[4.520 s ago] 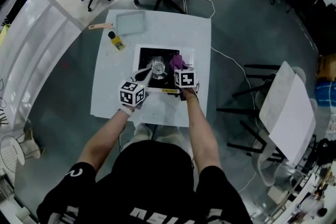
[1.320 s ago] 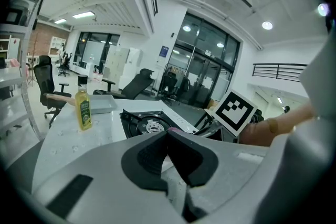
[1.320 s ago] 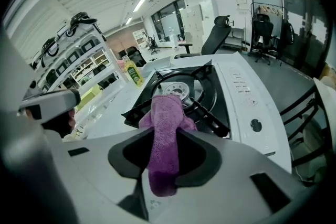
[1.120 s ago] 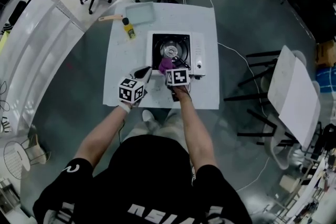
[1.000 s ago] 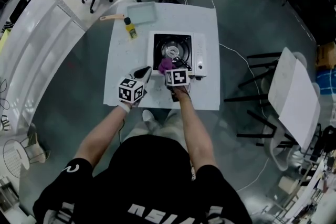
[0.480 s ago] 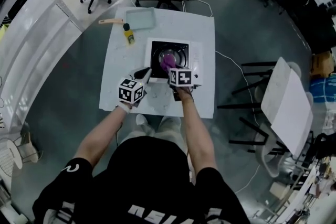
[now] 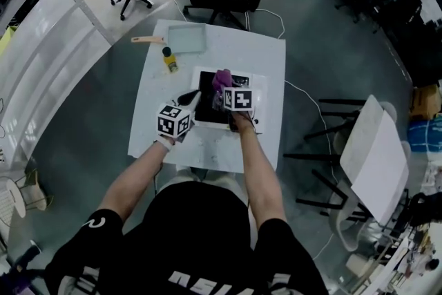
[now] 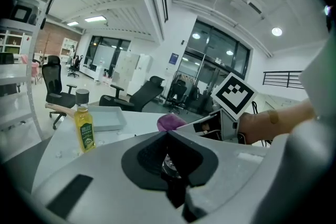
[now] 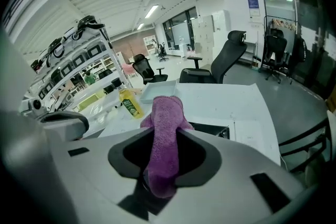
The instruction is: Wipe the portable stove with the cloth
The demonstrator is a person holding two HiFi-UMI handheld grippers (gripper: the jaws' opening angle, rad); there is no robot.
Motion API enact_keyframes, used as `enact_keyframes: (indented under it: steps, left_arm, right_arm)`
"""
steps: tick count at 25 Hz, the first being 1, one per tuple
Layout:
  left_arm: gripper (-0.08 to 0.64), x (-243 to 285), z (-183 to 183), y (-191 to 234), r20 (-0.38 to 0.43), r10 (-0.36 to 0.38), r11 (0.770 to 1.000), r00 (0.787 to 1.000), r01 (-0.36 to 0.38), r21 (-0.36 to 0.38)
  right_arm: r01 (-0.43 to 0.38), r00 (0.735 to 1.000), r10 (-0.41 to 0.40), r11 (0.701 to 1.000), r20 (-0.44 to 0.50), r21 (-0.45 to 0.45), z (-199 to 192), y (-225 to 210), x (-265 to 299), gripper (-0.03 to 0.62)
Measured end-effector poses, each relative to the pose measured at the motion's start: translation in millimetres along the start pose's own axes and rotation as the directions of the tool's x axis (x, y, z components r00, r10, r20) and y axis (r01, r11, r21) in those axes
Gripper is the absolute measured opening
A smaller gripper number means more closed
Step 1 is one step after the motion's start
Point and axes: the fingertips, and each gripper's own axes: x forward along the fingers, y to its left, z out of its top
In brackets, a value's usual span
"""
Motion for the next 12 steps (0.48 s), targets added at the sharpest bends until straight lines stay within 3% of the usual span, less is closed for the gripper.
enact_keyframes:
  steps: [12]
  left_arm:
    - [-0.002,17.0,7.4,46.1,-0.016,0.091,0.994,0.996,-0.092,-0.061]
  right_arm:
    - [-0.045,0.994,0.039,0.997,-0.099,-0.055,13.9,1.5,69.7,0.106]
